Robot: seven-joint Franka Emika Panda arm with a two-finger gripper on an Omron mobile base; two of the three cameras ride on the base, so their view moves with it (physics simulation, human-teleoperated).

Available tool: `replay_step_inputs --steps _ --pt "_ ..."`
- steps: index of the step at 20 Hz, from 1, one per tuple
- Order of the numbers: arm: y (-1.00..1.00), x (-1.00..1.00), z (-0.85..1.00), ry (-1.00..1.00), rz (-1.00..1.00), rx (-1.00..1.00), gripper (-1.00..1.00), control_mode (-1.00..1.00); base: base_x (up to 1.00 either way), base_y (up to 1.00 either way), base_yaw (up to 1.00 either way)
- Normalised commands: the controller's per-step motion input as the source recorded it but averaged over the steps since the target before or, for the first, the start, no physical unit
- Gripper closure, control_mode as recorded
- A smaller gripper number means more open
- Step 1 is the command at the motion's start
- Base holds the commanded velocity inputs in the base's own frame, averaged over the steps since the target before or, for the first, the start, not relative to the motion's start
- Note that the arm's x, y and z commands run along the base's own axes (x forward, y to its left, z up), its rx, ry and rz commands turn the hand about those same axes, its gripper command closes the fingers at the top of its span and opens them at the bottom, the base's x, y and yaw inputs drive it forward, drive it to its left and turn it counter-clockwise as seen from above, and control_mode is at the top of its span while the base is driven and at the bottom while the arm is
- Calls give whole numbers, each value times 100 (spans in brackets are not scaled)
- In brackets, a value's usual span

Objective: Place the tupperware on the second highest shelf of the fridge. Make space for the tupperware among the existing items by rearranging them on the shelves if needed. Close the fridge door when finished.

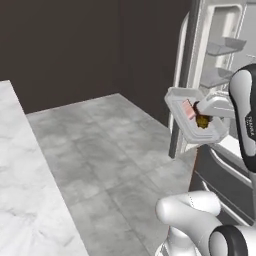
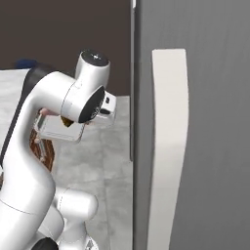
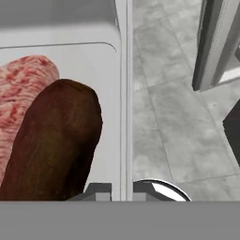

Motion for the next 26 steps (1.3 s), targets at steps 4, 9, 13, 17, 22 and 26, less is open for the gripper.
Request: replay_step_inputs --steps 4,9,13,17,22,26 --pt "0 0 0 0 0 0 100 100 94 9 -46" --pt "0 0 0 0 0 0 100 100 55 1 -57" --pt "0 0 0 0 0 0 100 100 23 0 -65" --pt "0 0 0 0 0 0 100 100 28 4 -68" --pt "0 0 0 0 0 0 100 100 42 24 -71" --pt "0 0 0 0 0 0 100 100 50 31 -68"
